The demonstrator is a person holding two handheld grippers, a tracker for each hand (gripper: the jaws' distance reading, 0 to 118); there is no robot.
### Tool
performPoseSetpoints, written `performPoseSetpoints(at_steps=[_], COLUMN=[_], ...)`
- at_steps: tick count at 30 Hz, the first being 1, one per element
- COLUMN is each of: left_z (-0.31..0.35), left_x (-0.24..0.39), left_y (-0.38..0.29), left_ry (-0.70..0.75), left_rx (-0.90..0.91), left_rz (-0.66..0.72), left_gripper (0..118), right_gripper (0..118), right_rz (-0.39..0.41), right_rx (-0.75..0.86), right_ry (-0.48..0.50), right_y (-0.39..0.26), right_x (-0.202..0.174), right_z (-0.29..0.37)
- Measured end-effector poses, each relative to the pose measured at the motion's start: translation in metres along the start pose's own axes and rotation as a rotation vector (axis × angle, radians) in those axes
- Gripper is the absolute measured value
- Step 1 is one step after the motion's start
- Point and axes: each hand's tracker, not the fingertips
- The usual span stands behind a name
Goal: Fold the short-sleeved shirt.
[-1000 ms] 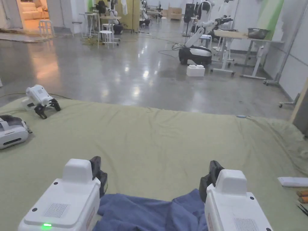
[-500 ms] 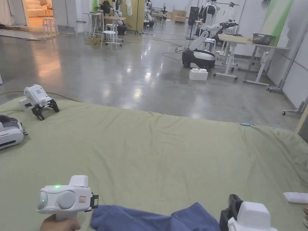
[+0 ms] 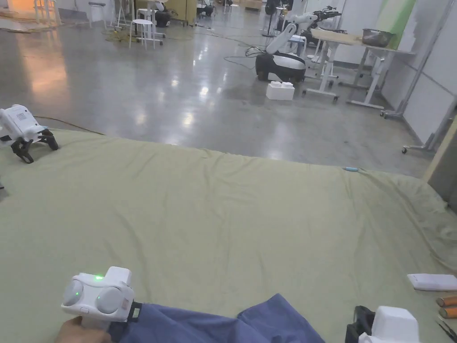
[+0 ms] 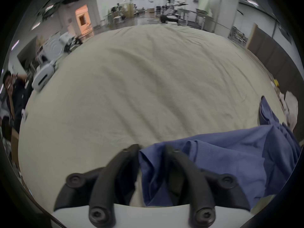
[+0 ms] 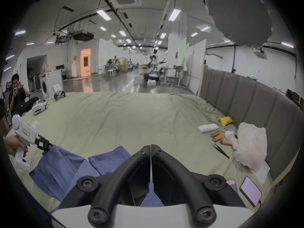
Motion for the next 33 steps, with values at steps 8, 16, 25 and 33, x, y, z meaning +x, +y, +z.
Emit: performPoseSetpoints(at_steps=[8, 16, 25, 33], left_z=[0.014, 0.038, 0.062, 0.137], left_x=[-0.022, -0.037, -0.041, -0.065], left_y=[0.0, -0.003, 0.003, 0.024], left_ry=[-0.1, -0.145, -0.145, -0.142], left_rx=[0.075, 0.204, 0.313, 0.519], left_rz=[0.103, 0.135, 0.127, 0.092], left_gripper=[0, 0, 0, 0], right_gripper=[69, 30, 0, 0], right_rz=[0.144, 0.056, 0.128, 0.064], right_rx=[-0.424, -0.646, -0.478, -0.157], right_ry=[0.161, 0.19, 0.169, 0.106], right_y=[0.012, -0.024, -0.014, 0.064], right_x=[-0.006, -0.012, -0.026, 0.019], right_z=[-0.132, -0.202, -0.17, -0.073])
